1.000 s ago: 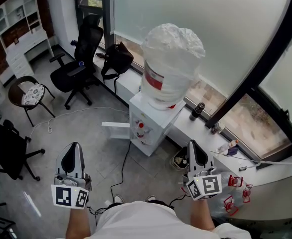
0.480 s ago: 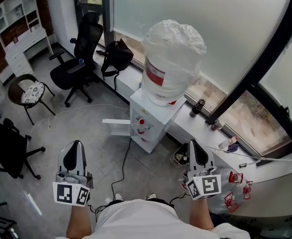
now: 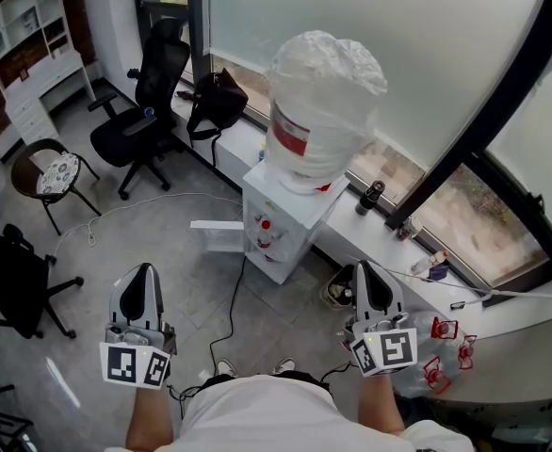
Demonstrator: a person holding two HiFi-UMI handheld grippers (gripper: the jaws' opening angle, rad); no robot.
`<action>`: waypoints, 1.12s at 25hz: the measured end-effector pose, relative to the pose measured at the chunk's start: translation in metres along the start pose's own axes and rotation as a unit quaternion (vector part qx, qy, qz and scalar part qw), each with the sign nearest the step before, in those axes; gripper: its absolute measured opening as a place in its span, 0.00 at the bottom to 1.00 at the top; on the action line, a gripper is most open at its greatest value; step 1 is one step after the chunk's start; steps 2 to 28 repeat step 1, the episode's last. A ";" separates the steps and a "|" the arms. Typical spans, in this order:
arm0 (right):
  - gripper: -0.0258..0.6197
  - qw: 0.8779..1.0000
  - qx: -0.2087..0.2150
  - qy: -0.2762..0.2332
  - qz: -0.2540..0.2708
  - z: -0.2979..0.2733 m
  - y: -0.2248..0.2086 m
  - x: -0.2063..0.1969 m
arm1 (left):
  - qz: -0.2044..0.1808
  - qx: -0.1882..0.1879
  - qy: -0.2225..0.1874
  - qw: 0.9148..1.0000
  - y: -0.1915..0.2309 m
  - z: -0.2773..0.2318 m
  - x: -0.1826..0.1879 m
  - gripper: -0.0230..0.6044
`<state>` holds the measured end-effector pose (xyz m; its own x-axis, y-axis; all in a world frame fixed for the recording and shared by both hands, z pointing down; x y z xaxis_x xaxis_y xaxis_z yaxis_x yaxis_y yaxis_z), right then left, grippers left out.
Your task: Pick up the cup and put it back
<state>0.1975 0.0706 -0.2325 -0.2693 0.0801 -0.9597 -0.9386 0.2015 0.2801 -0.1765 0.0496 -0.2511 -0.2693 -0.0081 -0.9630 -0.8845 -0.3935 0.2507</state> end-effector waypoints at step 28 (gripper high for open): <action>0.07 1.000 0.000 0.000 0.001 0.000 0.000 0.000 | 0.000 0.000 0.001 1.000 0.000 0.000 -0.001 0.07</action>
Point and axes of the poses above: the fingertips, and each gripper's own axes: z backward along the fingers, y to its left, x out of its top, the point moved 3 cm from there along z, backward along the fingers, and after that the axes turned 13 degrees about z, right-handed, at the moved point
